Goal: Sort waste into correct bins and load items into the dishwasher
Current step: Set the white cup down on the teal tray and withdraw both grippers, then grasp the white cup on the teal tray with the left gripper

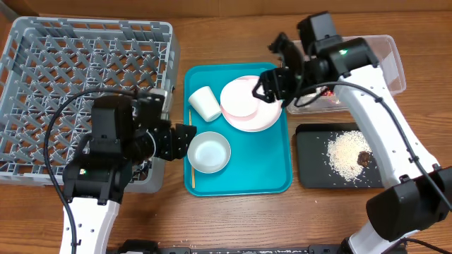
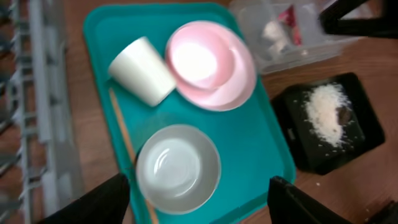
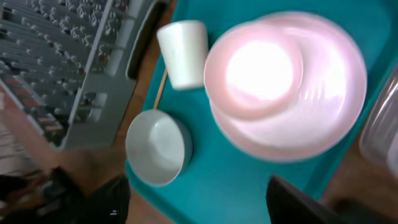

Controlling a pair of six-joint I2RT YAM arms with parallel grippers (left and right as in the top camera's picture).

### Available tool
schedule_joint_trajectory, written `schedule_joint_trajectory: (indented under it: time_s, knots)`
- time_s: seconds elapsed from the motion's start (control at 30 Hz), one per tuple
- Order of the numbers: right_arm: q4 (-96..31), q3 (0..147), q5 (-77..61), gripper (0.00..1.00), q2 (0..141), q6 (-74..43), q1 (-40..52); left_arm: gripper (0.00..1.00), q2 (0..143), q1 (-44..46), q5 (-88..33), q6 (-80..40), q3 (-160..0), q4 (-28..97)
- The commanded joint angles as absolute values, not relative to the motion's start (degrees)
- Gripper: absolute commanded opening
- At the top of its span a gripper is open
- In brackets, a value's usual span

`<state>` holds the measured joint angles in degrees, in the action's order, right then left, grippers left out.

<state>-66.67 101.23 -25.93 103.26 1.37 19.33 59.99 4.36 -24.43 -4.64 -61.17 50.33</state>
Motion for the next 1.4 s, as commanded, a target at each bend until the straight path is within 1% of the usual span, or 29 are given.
schedule_joint_trajectory:
  time_s: [0.0, 0.13, 0.27, 0.3, 0.4, 0.43, 0.63, 0.73, 0.8, 0.83, 0.87, 0.93, 0.97, 1.13, 1.23, 1.37]
  knots:
    - [-64.64, 101.21, -18.87, 0.75, 102.83, 3.14, 20.97, 0.76, 58.98, 1.69, -18.35, -9.54, -62.67, 52.64]
    - [-64.34, 101.21, -18.72, 0.75, 102.94, 0.51, 21.65, 0.78, 58.24, -2.24, -17.80, -9.43, -64.12, 55.55]
    - [-64.34, 101.21, -20.47, 0.74, 102.94, -0.23, 23.07, 0.82, 58.11, -4.95, -17.82, -9.39, -64.47, 55.22]
    - [-64.27, 101.21, -20.62, 0.73, 102.94, -0.25, 23.81, 0.82, 58.11, -5.15, -17.82, -9.13, -64.47, 55.07]
    - [-63.13, 101.21, -20.53, 0.65, 103.00, -0.25, 25.89, 0.83, 58.11, -5.23, -17.80, -8.34, -64.47, 54.87]
    - [-62.54, 101.21, -20.32, 0.64, 103.04, -0.45, 26.46, 0.82, 58.11, -5.23, -17.82, -7.77, -64.47, 54.89]
    - [-59.94, 101.21, -12.95, 0.65, 103.22, -5.89, 29.06, 0.82, 58.08, -5.26, -17.41, -7.73, -64.47, 54.81]
    - [-59.37, 101.21, -12.88, 0.67, 103.22, -6.26, 29.19, 0.84, 58.11, -5.23, -17.45, -7.70, -64.47, 54.78]
    - [-59.53, 101.21, -12.88, 0.67, 103.22, -6.26, 29.19, 0.88, 58.11, -5.23, -17.47, -7.20, -64.47, 54.26]
    - [-59.83, 101.21, -12.88, 0.67, 103.22, -6.28, 29.19, 0.89, 58.11, -5.23, -17.74, -6.24, -64.47, 53.82]
    - [-60.40, 101.21, -12.84, 0.67, 103.22, -6.26, 29.19, 0.90, 58.11, -5.21, -18.02, -5.10, -64.47, 53.28]
    - [-62.74, 101.25, -12.73, 0.61, 103.18, -7.22, 29.17, 0.93, 58.33, -5.19, -19.42, -2.90, -64.47, 51.46]
    - [-64.25, 101.32, -12.08, 0.61, 103.18, -8.75, 28.80, 0.96, 58.57, -5.19, -20.34, -2.13, -64.47, 50.37]
    - [-70.46, 101.36, -8.60, 0.61, 101.01, -16.86, 24.49, 0.96, 62.96, -5.15, -28.34, 0.78, -64.73, 44.31]
    - [-72.31, 101.36, -8.95, 0.62, 98.21, -18.04, 20.75, 0.96, 67.61, -5.06, -31.79, 4.19, -65.39, 40.51]
    - [-74.91, 101.36, -9.08, 0.68, 95.02, -17.82, 16.75, 0.98, 74.24, -3.97, -37.34, 9.54, -65.76, 34.83]
